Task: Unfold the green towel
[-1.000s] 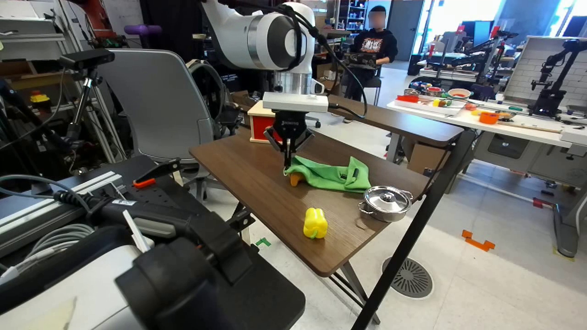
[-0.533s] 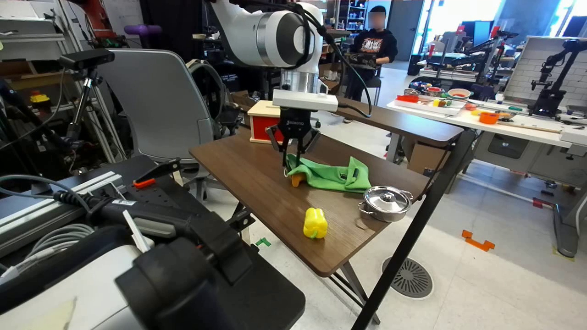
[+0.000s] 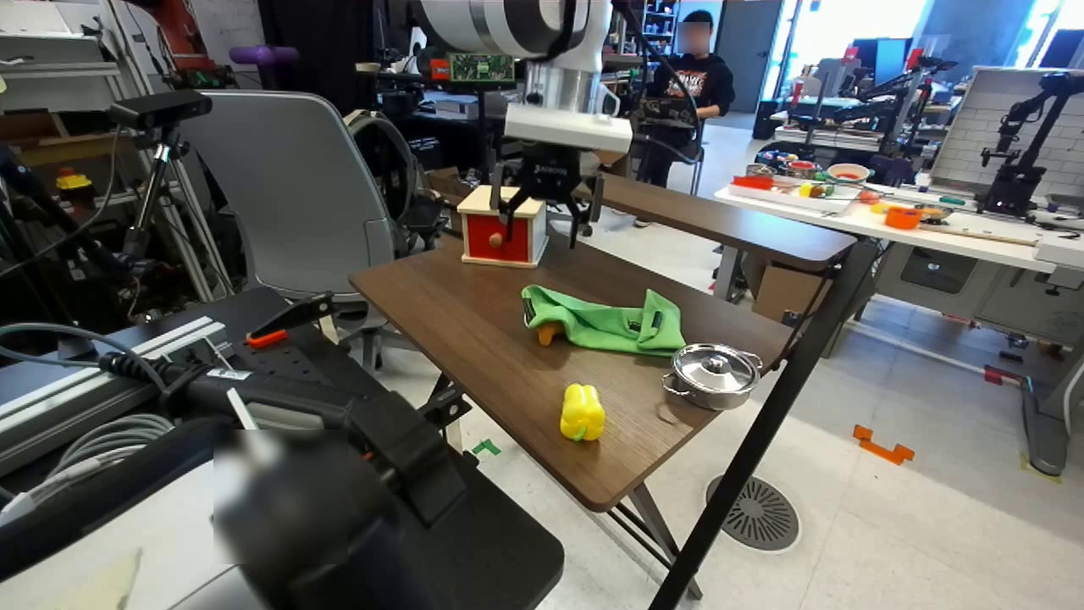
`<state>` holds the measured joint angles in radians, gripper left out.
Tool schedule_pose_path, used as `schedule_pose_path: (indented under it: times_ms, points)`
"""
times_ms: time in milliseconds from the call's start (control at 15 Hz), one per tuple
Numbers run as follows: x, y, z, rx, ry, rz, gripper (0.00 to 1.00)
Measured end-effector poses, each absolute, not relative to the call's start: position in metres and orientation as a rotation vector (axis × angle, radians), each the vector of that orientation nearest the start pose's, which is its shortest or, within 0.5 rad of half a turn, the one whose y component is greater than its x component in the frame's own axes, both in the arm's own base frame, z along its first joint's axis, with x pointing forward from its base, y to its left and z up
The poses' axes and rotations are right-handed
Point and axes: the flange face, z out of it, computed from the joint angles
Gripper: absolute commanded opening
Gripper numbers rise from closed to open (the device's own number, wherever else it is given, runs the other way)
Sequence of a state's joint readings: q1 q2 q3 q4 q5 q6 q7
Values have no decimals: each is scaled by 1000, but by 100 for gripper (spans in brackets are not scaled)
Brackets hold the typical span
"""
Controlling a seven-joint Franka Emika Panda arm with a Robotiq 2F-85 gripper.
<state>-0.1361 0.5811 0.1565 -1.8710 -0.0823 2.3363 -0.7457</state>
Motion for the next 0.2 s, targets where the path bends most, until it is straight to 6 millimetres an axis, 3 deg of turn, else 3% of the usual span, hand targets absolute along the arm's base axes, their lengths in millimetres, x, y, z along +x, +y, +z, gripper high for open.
schedule_pose_path:
  times_ms: [200]
  points:
    - [625,-10,234,-2865,-1111,56,100]
